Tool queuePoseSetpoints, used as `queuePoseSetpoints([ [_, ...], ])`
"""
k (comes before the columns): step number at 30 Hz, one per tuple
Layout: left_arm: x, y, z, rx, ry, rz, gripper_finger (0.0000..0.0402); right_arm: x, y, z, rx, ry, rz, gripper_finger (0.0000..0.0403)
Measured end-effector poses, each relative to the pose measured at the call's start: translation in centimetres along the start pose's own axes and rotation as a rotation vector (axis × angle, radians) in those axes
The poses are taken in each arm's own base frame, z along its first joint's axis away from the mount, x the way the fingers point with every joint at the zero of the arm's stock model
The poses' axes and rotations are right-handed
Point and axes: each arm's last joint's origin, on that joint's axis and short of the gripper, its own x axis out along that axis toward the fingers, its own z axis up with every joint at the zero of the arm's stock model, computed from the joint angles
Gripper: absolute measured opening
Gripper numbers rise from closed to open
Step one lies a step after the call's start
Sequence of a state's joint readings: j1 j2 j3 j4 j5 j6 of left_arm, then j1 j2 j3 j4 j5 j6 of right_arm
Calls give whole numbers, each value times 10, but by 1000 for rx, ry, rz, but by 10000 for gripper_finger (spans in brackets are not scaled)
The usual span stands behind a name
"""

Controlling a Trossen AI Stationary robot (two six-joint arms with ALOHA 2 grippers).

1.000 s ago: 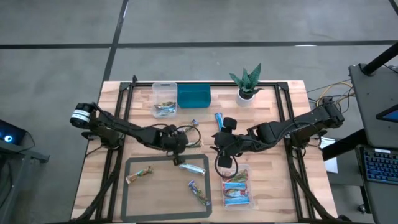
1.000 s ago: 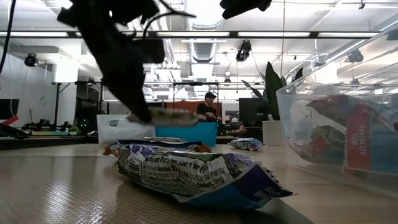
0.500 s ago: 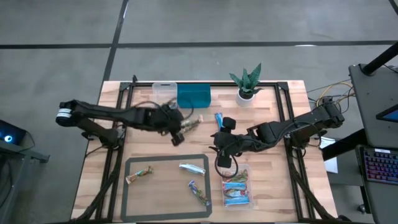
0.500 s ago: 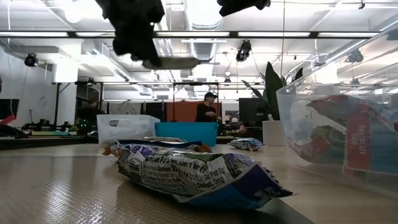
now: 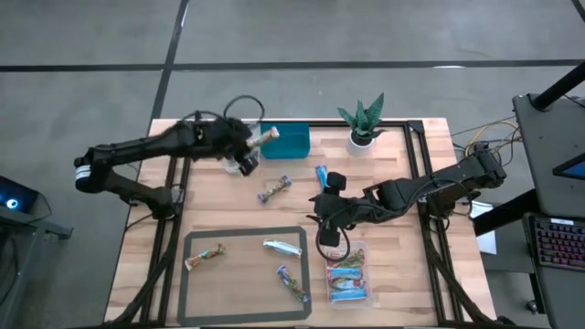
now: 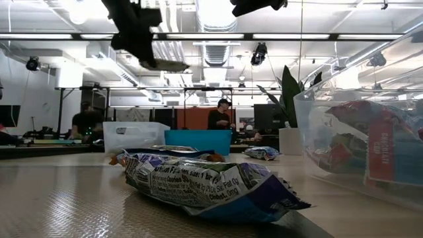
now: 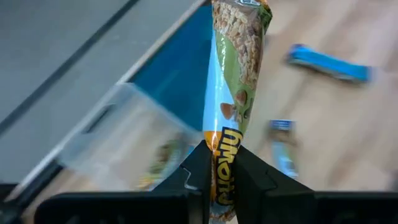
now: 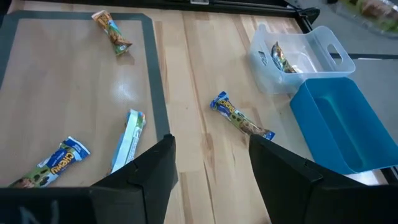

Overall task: Pick and place Granola Bars by type
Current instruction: Put the yellow granola bar into the top transparent bin

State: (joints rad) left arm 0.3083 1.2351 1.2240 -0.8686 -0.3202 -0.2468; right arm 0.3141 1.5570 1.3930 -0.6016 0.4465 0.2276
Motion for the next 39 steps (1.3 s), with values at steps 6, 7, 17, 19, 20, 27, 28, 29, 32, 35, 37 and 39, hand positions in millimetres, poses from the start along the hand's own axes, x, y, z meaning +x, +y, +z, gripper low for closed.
queuePoseSetpoints([
  [6, 17, 41, 0, -23, 52, 93, 18, 1, 0, -2, -2, 4, 0, 194],
  [7, 21, 47, -3, -31, 67, 96, 18, 2, 0, -2, -2, 5, 0, 194],
  [17, 64, 69, -36, 0, 122, 133, 16, 3, 1, -5, -10, 13, -1, 194],
  [19, 70, 69, -42, 7, 121, 127, 16, 4, 1, -5, -10, 15, -1, 194],
  [20, 73, 69, -45, 13, 121, 126, 16, 4, 1, -5, -9, 14, -1, 194],
  [27, 90, 75, -55, 63, 133, 148, 15, 4, 1, -5, -6, 15, -1, 194],
  [28, 93, 76, -56, 66, 136, 151, 15, 4, 1, -5, -6, 15, -1, 194],
  [29, 96, 77, -57, 68, 138, 157, 15, 4, 1, -6, -6, 15, -1, 194],
  [32, 104, 82, -58, 91, 154, 192, 14, 4, 1, -6, -6, 15, -1, 194],
  [35, 111, 87, -57, 109, 151, 210, 12, 4, 1, -6, 7, 15, -1, 194],
  [37, 117, 90, -56, 120, 149, 217, 12, 4, 1, -6, 18, 16, -1, 194],
  [39, 123, 93, -58, 127, 167, 220, 12, 4, 0, -6, 26, 16, -1, 194],
])
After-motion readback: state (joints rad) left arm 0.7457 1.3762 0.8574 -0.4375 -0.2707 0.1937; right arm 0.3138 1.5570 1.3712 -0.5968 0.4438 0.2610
